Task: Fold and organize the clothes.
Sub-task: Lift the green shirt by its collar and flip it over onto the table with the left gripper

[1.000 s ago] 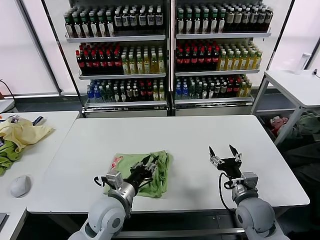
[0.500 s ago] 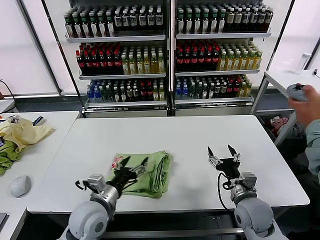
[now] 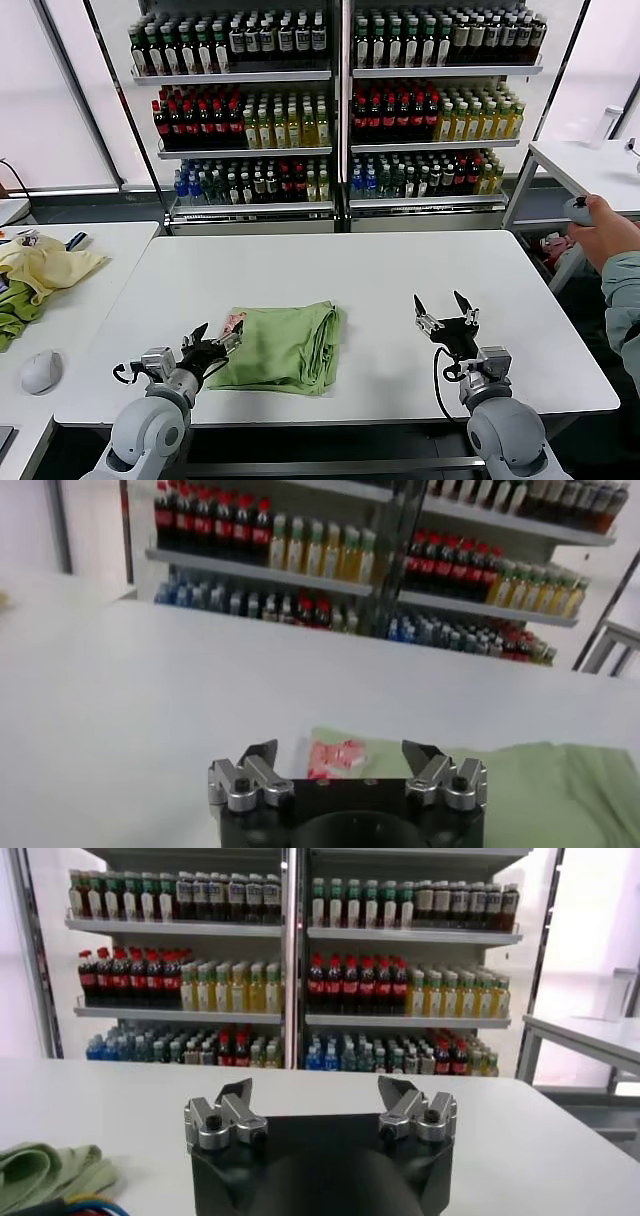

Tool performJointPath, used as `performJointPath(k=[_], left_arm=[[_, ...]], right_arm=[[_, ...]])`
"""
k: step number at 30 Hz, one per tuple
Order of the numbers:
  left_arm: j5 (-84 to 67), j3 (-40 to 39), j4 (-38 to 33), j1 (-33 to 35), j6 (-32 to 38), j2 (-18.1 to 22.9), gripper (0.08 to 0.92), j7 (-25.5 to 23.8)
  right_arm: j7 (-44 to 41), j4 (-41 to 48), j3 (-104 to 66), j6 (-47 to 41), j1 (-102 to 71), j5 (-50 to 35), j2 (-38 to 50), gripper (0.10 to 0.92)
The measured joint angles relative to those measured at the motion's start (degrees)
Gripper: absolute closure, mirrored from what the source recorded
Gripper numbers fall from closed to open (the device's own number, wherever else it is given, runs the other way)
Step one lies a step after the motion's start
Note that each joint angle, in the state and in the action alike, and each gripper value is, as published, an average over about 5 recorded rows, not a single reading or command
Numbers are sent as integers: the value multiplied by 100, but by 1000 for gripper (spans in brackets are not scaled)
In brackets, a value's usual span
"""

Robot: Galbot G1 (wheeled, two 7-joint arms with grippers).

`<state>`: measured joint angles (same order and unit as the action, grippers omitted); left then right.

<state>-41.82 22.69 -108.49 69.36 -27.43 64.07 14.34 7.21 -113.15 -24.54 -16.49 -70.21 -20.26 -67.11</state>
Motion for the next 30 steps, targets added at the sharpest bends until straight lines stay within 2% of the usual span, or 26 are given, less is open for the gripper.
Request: performJointPath(k=[10, 13, 30], left_arm=[[-71, -83, 295, 10, -45, 40, 177, -77], [-99, -86, 300, 36, -42, 58, 203, -104], [-944, 81, 347, 24, 170, 288, 666, -226]], right_arm=[[2, -57, -52, -1, -16, -4, 26, 203], [3, -66, -54, -3, -13, -4, 25, 203], [15, 8, -33, -6, 23, -6, -16, 203]])
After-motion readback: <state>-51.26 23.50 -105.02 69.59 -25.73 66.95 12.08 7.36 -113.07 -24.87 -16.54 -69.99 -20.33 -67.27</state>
